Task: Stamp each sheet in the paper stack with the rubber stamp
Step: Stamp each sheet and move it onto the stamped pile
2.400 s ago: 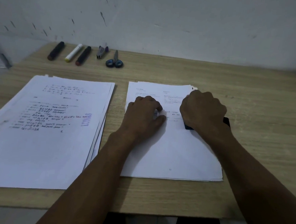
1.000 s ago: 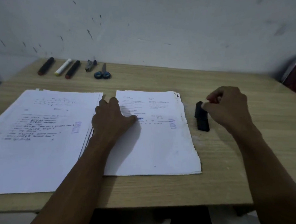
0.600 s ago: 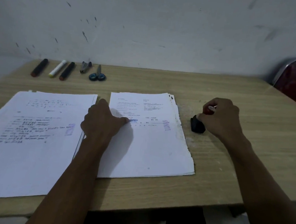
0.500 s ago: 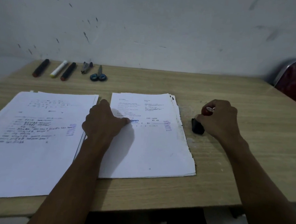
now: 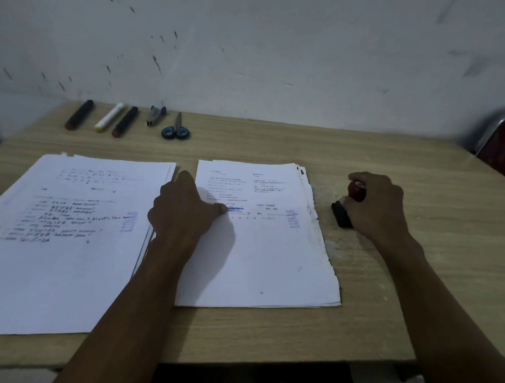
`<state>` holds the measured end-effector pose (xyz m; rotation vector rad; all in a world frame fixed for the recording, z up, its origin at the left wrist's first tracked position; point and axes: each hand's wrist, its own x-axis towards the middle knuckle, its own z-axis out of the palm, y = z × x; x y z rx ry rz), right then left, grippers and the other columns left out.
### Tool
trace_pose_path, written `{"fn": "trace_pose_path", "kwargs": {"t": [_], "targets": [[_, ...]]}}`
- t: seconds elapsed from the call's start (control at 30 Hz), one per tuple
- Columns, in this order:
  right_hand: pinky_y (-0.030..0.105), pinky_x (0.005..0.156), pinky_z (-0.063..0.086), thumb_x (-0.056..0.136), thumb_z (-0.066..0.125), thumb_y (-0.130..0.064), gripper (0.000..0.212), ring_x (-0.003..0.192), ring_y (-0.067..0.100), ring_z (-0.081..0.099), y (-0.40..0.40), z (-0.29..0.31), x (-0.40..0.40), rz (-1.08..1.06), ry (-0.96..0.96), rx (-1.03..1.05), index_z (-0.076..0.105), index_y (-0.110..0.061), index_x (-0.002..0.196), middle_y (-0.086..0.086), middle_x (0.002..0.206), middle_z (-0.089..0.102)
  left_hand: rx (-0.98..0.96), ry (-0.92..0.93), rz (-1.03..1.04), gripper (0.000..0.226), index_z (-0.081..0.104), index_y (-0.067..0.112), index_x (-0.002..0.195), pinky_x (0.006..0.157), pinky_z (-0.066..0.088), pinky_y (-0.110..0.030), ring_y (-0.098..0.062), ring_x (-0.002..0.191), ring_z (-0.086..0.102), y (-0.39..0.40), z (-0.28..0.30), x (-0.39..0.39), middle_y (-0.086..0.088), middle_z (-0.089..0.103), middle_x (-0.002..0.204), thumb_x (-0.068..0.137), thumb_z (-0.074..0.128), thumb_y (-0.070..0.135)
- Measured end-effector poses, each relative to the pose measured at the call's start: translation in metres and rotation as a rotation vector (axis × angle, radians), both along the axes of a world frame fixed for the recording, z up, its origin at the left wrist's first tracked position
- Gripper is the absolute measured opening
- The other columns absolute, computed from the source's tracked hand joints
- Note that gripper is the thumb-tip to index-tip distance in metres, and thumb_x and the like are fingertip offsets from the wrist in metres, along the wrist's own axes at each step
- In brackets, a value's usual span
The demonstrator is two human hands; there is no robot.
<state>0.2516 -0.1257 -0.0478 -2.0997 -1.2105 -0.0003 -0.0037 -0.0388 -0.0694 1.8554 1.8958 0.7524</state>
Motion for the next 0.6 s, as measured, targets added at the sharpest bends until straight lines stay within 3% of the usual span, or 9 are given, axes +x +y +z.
{"fn": "trace_pose_path", "kwargs": {"t": [0.1, 0.23, 0.4, 0.47, 0.6], "targets": [[0.031, 0.108, 0.036, 0.085, 0.069, -0.006, 0.049, 0.126, 0.028, 0.051, 0.000, -0.003, 0.001, 0.038, 0.016, -0.001, 0.058, -0.010, 0.133, 0.013, 0.134, 0.057, -0.019, -0.029, 0.015, 0.074, 0.048, 0.014, 0.124, 0.080, 0.038, -0.037, -0.035, 0.118, 0.051, 0.001, 0.000, -0.003, -0.011, 0.053, 0.129, 0.066, 0.084, 0.043], [0.020, 0.098, 0.031, 0.086, 0.069, -0.006, 0.055, 0.126, 0.028, 0.050, -0.002, -0.005, 0.002, 0.061, 0.034, -0.007, 0.053, -0.013, 0.137, 0.013, 0.136, 0.054, -0.047, -0.138, 0.063, 0.067, 0.052, 0.014, 0.122, 0.087, 0.044, -0.041, -0.034, 0.116, 0.053, 0.002, 0.003, -0.005, -0.013, 0.053, 0.127, 0.066, 0.086, 0.028], [0.031, 0.092, 0.036, 0.081, 0.073, -0.018, 0.076, 0.123, 0.033, 0.048, -0.004, -0.012, -0.002, 0.015, 0.024, -0.006, 0.035, -0.017, 0.146, 0.016, 0.136, 0.050, -0.031, -0.250, 0.112, 0.035, 0.068, 0.017, 0.093, 0.077, 0.048, -0.038, -0.032, 0.099, 0.062, 0.005, 0.003, -0.006, -0.011, 0.066, 0.105, 0.064, 0.086, 0.018], [0.035, 0.089, 0.038, 0.081, 0.073, -0.021, 0.081, 0.121, 0.036, 0.048, -0.007, -0.014, -0.005, -0.019, 0.013, -0.003, 0.029, -0.019, 0.148, 0.018, 0.136, 0.044, -0.017, -0.253, 0.112, 0.024, 0.067, 0.023, 0.079, 0.072, 0.046, -0.034, -0.030, 0.093, 0.063, 0.003, 0.004, -0.006, -0.008, 0.067, 0.096, 0.065, 0.085, 0.018], [0.040, 0.084, 0.044, 0.079, 0.075, -0.026, 0.085, 0.117, 0.036, 0.047, -0.017, -0.016, -0.013, -0.091, -0.056, 0.069, 0.026, -0.021, 0.148, 0.015, 0.133, 0.038, 0.064, -0.254, 0.118, 0.014, 0.070, 0.021, 0.078, 0.068, 0.044, -0.032, -0.025, 0.089, 0.063, 0.002, 0.005, -0.006, -0.003, 0.069, 0.087, 0.071, 0.082, 0.024]]}}
